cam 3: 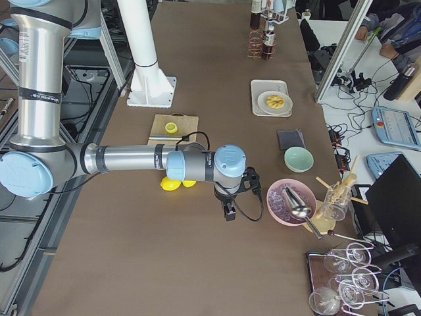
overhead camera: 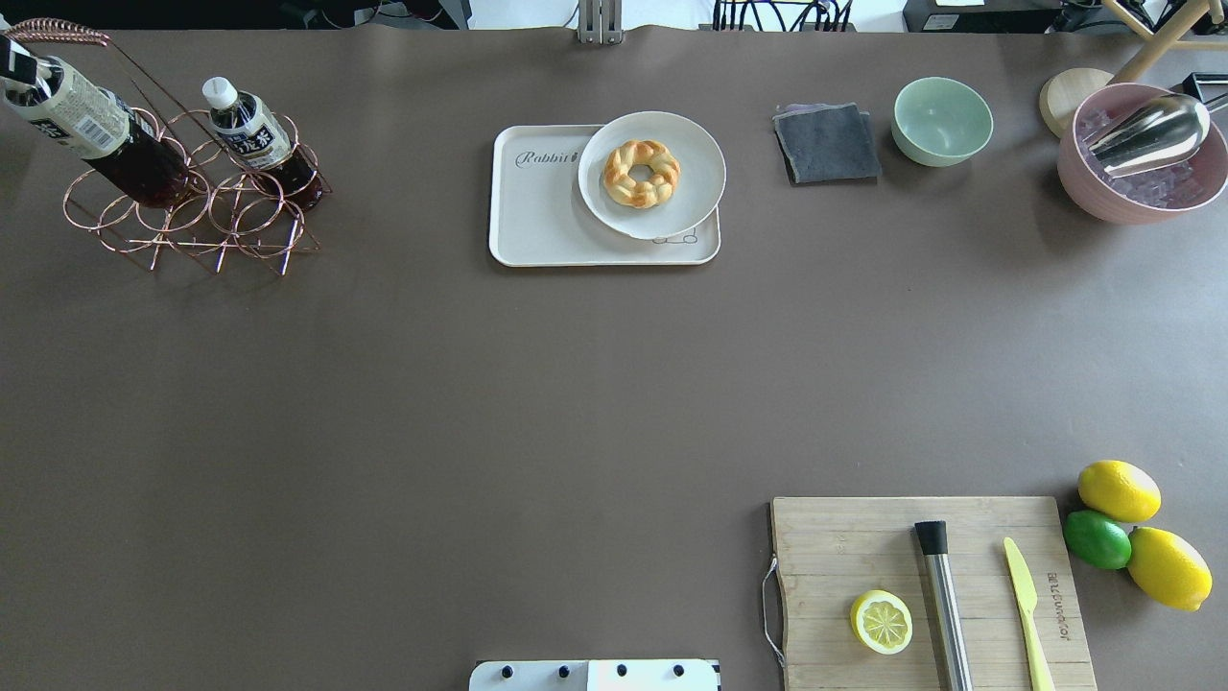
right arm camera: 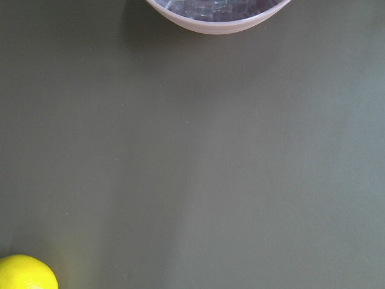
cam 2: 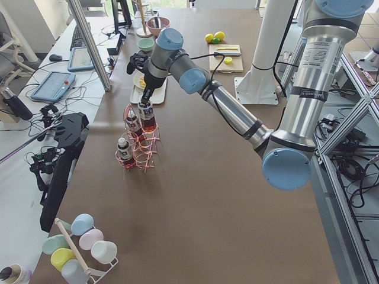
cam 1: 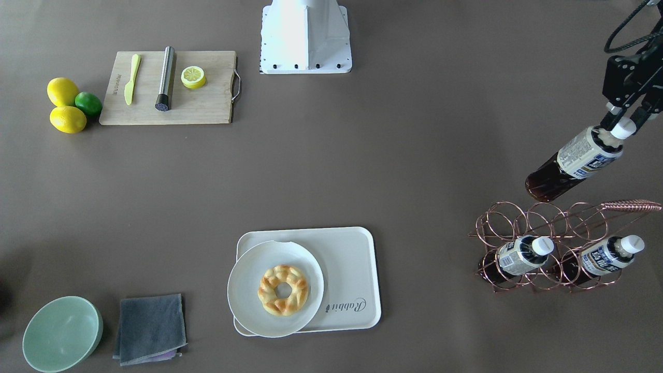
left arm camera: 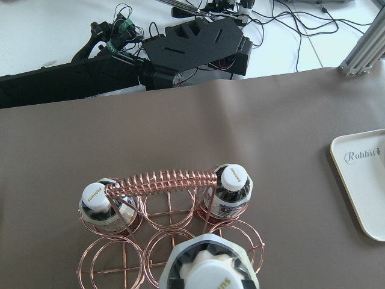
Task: Place tea on tray
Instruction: 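Carry the bottle with the left gripper toward the white tray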
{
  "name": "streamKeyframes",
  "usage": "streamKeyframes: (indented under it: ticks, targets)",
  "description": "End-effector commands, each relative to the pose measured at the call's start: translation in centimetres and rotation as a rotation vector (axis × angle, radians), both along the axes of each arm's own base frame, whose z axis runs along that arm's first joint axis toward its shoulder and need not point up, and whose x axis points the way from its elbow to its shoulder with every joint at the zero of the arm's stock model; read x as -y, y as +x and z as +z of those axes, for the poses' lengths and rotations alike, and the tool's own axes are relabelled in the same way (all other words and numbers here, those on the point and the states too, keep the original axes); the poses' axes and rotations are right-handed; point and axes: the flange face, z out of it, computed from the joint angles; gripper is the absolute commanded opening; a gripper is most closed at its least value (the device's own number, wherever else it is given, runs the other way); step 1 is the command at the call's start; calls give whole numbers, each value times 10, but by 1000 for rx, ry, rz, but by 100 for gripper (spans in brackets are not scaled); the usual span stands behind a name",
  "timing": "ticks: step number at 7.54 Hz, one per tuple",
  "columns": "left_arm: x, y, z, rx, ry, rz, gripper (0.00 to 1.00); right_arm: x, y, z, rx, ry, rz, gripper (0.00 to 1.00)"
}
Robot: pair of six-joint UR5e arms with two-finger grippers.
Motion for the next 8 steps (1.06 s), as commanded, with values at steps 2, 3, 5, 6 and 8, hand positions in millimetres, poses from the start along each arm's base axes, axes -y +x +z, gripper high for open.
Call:
streamKeyframes:
  ticks: [2, 3, 5, 6, 8]
  targets:
    - [-43, 138, -83, -51, -55, 12, 0, 0, 0, 1, -1, -2, 0, 100]
    - [-55, 201, -109, -20, -31, -2, 0, 0, 0, 2, -1, -3, 0, 100]
    - [-71, 283, -159, 29, -40, -3, 0, 0, 0, 2, -1, -3, 0, 100]
    - [-83, 315, -164, 43, -31, 15, 0, 0, 0, 2, -1, -5, 0, 100]
    - [-103, 367, -185, 36, -38, 28, 0, 0, 0, 1, -1, -2, 0, 100]
